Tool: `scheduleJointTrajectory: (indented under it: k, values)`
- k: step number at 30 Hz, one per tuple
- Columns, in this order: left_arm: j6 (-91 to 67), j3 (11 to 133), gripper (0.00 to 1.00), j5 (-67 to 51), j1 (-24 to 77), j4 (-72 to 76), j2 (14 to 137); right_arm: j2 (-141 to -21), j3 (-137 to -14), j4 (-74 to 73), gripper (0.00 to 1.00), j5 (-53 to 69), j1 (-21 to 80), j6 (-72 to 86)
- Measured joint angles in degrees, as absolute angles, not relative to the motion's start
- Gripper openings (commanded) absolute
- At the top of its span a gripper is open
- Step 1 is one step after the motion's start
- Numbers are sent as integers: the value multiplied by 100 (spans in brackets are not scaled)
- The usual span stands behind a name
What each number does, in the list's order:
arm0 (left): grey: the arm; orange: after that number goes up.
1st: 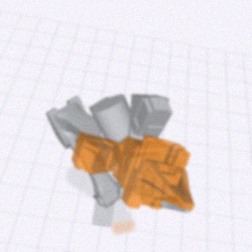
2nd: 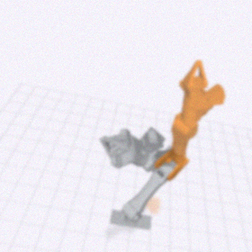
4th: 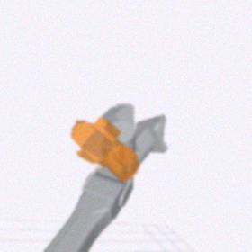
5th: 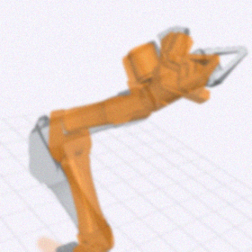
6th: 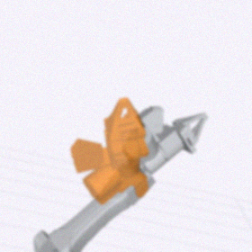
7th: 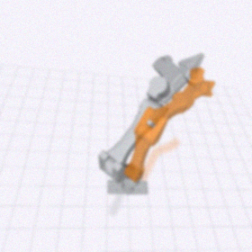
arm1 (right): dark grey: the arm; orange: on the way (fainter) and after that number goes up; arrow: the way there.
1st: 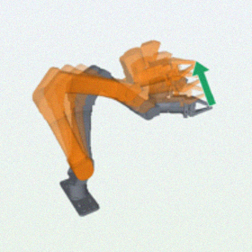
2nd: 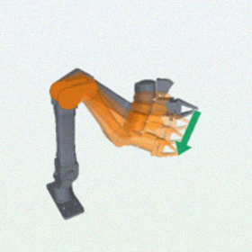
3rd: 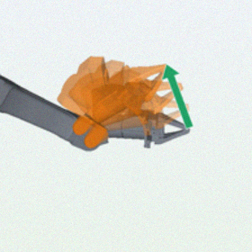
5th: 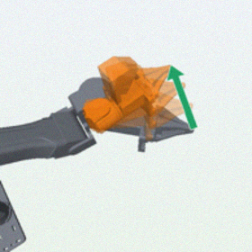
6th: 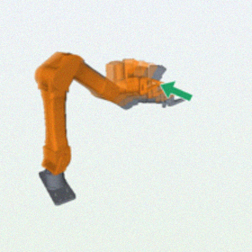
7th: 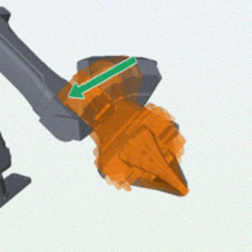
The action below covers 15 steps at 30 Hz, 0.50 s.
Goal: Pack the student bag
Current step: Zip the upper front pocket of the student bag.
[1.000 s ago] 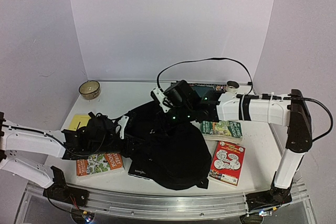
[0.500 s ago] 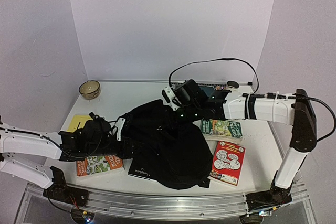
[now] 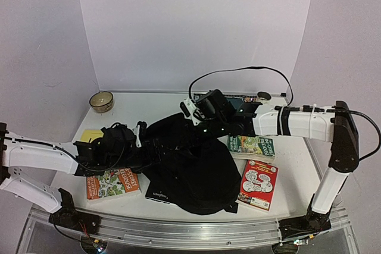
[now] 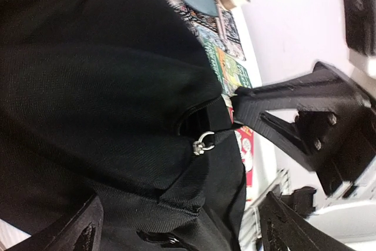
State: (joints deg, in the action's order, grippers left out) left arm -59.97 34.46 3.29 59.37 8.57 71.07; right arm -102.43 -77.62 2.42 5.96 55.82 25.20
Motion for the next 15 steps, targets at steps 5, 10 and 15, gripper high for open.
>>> scheduleJointTrajectory:
  k: [5, 10, 15]
  values:
    - [-6921, 3257, 95, 456, 5976, 847, 7107, -10243, -7775, 277, 0, 678, 5610, 2541]
    - [-7486, 3239, 92, 591, 5986, 857, 7199, -10243, -7804, 326, 0, 718, 5645, 2552]
    - [-7702, 3251, 90, 650, 5986, 1038, 7501, -10243, -7820, 344, 0, 796, 5670, 2574]
